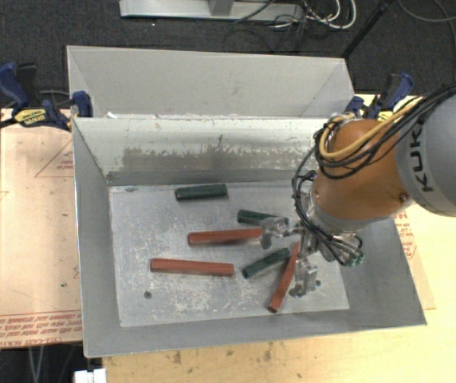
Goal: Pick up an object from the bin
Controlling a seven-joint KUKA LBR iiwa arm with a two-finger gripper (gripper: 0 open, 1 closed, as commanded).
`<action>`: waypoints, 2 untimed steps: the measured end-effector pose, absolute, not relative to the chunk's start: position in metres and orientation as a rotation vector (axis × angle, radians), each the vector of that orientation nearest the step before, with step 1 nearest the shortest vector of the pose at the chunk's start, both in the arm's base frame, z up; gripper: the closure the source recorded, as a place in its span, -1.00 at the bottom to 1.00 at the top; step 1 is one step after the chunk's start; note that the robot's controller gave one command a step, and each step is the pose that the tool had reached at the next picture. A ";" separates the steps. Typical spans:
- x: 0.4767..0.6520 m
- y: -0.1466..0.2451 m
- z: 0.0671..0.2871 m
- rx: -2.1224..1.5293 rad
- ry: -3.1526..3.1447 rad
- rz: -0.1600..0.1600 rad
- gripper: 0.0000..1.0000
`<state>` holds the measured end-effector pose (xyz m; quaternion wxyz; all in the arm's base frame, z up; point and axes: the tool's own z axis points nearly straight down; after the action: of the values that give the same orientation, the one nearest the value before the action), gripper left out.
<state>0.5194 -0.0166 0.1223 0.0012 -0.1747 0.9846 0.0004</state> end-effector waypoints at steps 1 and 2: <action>0.523 -0.017 0.075 -0.672 3.068 0.000 -1.00; 0.526 -0.016 0.057 -0.789 3.028 0.002 1.00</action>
Offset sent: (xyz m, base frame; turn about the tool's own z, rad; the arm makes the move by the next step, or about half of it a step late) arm -0.0017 -0.0051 -0.0523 -0.2632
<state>0.5260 -0.0159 0.0570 0.0061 -0.2523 0.9676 0.0006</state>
